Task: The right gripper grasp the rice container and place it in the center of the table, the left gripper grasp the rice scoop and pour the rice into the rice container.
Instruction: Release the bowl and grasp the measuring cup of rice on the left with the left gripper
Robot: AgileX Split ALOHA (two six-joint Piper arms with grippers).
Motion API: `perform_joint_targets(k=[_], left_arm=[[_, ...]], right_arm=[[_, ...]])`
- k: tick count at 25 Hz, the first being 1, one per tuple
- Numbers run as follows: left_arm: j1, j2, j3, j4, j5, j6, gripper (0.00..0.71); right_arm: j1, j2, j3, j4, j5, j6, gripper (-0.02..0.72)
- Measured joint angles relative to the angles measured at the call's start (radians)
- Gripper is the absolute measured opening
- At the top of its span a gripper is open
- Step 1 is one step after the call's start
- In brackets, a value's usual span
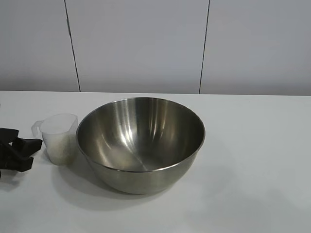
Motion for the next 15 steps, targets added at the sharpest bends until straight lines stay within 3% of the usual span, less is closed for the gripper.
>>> perform_joint_targets(k=[15], left_arm=[[0.0, 0.001, -0.046, 0.032, 0.0, -0.082, 0.401]], right_arm=[[0.0, 0.0, 0.0, 0.0, -0.001, 0.001, 0.463]])
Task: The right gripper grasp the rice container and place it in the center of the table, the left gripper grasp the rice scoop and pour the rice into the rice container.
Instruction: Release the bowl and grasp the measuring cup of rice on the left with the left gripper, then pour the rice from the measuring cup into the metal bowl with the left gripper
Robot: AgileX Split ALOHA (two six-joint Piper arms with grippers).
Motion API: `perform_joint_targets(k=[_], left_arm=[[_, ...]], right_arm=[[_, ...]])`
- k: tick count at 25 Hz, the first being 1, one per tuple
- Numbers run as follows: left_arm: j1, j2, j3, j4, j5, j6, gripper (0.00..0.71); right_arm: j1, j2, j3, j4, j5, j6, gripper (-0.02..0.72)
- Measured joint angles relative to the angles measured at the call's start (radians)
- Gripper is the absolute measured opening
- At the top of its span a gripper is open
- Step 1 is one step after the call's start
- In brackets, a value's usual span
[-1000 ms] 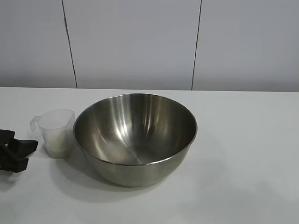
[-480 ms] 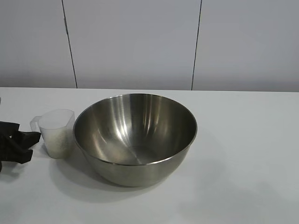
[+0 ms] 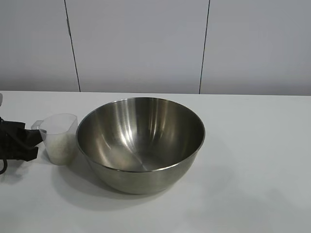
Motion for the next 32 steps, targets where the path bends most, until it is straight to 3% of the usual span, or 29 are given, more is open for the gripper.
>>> perform_joint_targets(k=[9, 14, 16, 32], left_arm=[[0.0, 0.0, -0.006, 0.003, 0.0, -0.007, 0.277], [0.0, 0.0, -0.006, 0.049, 0.0, -0.007, 0.083], [0.0, 0.0, -0.007, 0.069, 0.0, -0.007, 0.036], [0.0, -0.091, -0.008, 0.096, 0.005, -0.043, 0.006]], right_arm=[[0.0, 0.0, 0.0, 0.0, 0.0, 0.0, 0.463], [0.0, 0.0, 0.0, 0.0, 0.0, 0.0, 0.463], [0.0, 0.0, 0.0, 0.0, 0.0, 0.0, 0.463], [0.0, 0.0, 0.0, 0.0, 0.001, 0.001, 0.463]])
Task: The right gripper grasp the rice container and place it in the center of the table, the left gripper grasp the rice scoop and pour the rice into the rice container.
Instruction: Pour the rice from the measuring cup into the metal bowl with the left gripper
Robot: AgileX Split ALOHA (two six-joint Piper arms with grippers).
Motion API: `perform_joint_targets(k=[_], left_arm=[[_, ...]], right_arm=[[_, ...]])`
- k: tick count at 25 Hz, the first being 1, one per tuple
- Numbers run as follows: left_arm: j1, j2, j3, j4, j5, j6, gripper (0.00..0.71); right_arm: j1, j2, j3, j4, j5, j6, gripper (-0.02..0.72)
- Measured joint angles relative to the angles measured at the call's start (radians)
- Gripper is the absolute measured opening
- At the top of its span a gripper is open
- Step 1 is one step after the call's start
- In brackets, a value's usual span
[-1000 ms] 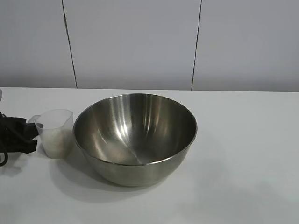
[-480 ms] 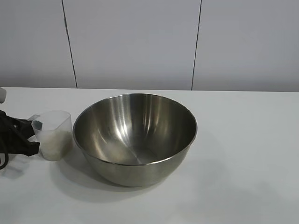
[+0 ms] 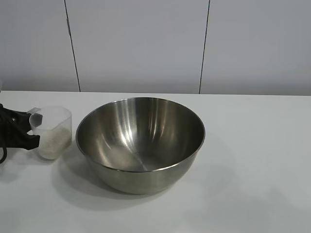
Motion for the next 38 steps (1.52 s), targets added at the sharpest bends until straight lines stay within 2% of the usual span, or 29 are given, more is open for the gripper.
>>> perform_joint_targets(k=[11, 15, 19, 27, 32, 38], left_arm=[[0.0, -0.179, -0.006, 0.025, 0.011, -0.002, 0.006], [-0.025, -0.258, -0.054, 0.055, 0.139, -0.002, 0.006], [-0.088, -0.318, -0.136, 0.097, 0.315, -0.002, 0.006], [-0.261, -0.323, -0.308, 0.11, 0.587, 0.049, 0.006], [-0.361, -0.323, -0.374, 0.11, 0.703, 0.178, 0.006], [-0.439, -0.321, -0.414, 0.11, 0.763, 0.327, 0.006]], right_arm=[[0.0, 0.0, 0.0, 0.0, 0.0, 0.0, 0.463], [0.0, 0.0, 0.0, 0.0, 0.0, 0.0, 0.463], [0.0, 0.0, 0.0, 0.0, -0.001, 0.0, 0.463], [0.0, 0.0, 0.0, 0.0, -0.001, 0.0, 0.463], [0.0, 0.0, 0.0, 0.0, -0.001, 0.0, 0.463], [0.0, 0.0, 0.0, 0.0, -0.001, 0.0, 0.463]])
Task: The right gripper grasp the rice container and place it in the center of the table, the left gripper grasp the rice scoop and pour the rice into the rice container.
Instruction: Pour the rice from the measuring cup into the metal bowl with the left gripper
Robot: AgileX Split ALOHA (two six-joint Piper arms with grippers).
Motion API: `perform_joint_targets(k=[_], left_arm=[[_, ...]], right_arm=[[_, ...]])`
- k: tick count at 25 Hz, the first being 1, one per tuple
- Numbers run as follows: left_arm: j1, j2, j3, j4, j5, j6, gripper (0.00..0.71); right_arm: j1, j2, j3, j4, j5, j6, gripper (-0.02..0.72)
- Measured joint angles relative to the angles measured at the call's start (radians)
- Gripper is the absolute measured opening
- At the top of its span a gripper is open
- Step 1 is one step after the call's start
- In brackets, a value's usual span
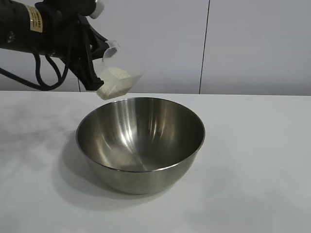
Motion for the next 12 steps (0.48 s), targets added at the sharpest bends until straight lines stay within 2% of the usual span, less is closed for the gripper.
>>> perform_joint_targets(k=[6, 12], left_arm=[[-0.056, 0.0, -0.012, -0.001, 0.022, 0.259, 0.006], [-0.103, 0.0, -0.012, 0.023, 0.022, 0.692, 0.006]], right_arm=[[0.0, 0.0, 0.0, 0.0, 0.0, 0.0, 0.463], [0.0, 0.0, 0.0, 0.0, 0.001, 0.0, 0.463]])
